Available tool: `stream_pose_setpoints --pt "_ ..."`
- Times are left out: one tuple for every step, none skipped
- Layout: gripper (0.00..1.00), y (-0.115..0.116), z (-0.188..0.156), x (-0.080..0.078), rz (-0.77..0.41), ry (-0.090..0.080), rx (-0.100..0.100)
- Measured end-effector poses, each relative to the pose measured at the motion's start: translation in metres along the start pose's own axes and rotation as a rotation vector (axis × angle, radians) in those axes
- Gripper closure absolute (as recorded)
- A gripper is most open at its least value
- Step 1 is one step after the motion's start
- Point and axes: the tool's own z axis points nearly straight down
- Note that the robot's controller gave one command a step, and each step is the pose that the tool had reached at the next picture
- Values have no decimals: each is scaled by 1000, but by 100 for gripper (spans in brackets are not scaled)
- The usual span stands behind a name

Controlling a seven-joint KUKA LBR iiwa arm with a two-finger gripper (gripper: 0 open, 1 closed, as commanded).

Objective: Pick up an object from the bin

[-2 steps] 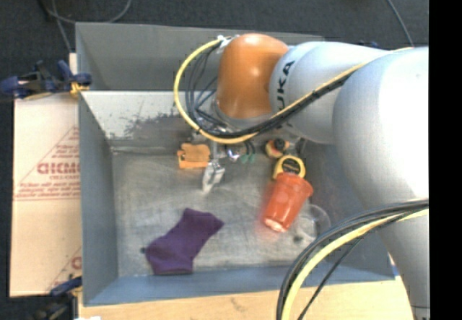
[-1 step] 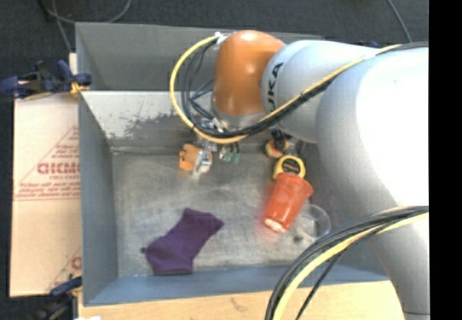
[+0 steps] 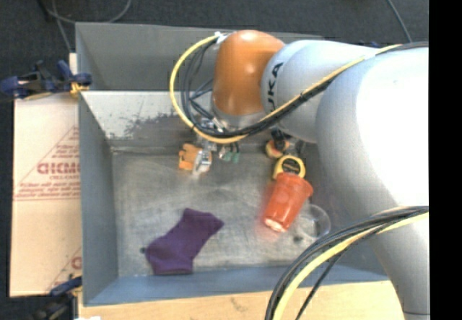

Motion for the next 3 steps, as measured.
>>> stream_pose_setpoints --pt "100 -2 -58 -3 0 -7 -3" --pt "100 -2 -5 0 0 6 0" --pt "100 -2 -86 -7 1 -8 -4"
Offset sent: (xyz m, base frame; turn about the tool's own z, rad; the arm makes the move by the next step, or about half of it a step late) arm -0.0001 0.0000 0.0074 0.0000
